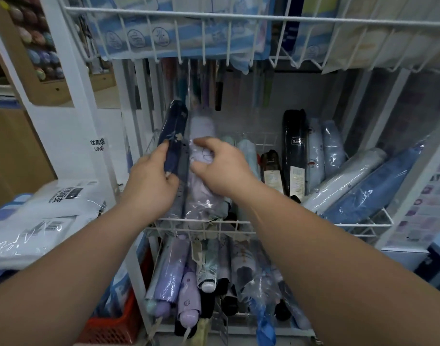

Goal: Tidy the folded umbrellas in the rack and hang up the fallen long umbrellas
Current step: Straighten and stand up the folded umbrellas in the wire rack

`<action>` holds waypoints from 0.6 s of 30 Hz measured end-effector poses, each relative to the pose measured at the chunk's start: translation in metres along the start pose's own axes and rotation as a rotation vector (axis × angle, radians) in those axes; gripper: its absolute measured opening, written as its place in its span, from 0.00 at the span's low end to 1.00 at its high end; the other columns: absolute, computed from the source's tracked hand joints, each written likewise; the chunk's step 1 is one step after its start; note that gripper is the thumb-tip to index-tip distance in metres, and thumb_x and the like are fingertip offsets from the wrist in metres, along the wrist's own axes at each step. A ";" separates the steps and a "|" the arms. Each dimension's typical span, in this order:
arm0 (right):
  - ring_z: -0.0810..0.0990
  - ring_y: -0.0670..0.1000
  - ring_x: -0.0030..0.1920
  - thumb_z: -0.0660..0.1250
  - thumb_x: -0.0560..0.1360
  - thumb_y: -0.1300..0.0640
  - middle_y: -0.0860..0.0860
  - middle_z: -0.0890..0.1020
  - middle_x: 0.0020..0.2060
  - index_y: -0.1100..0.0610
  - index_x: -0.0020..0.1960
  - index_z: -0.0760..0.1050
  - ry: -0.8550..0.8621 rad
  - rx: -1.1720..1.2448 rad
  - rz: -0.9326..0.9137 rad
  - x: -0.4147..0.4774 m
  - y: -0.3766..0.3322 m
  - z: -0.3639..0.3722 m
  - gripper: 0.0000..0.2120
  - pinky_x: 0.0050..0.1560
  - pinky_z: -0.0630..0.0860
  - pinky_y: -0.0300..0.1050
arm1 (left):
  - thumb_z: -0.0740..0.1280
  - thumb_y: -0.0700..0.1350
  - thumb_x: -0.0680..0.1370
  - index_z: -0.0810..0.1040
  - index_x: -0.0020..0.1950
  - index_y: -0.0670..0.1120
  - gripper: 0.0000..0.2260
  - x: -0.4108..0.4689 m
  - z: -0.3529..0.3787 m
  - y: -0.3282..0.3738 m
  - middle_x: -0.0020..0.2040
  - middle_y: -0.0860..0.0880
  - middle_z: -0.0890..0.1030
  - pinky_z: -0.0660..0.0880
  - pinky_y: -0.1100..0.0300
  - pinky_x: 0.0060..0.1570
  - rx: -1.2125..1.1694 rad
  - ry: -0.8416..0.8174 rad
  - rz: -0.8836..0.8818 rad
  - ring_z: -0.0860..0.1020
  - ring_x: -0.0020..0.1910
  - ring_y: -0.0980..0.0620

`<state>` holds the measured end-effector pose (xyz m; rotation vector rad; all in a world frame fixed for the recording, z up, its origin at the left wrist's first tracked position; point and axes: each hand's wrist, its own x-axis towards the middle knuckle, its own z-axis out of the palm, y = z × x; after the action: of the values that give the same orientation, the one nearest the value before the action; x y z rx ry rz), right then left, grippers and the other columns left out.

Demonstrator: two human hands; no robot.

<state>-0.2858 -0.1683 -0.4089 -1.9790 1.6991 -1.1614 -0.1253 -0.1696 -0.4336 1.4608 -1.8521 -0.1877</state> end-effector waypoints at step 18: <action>0.77 0.54 0.64 0.67 0.74 0.52 0.51 0.79 0.65 0.43 0.71 0.74 0.011 -0.230 0.255 -0.033 0.103 -0.087 0.25 0.63 0.73 0.45 | 0.61 0.45 0.80 0.67 0.77 0.55 0.24 -0.007 0.059 0.077 0.69 0.44 0.67 0.72 0.47 0.64 0.010 -0.174 0.001 0.72 0.63 0.40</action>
<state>-0.4195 -0.1410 -0.4348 -1.8086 2.0985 -0.9260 -0.2220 -0.1564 -0.4374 1.4902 -1.9950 -0.3142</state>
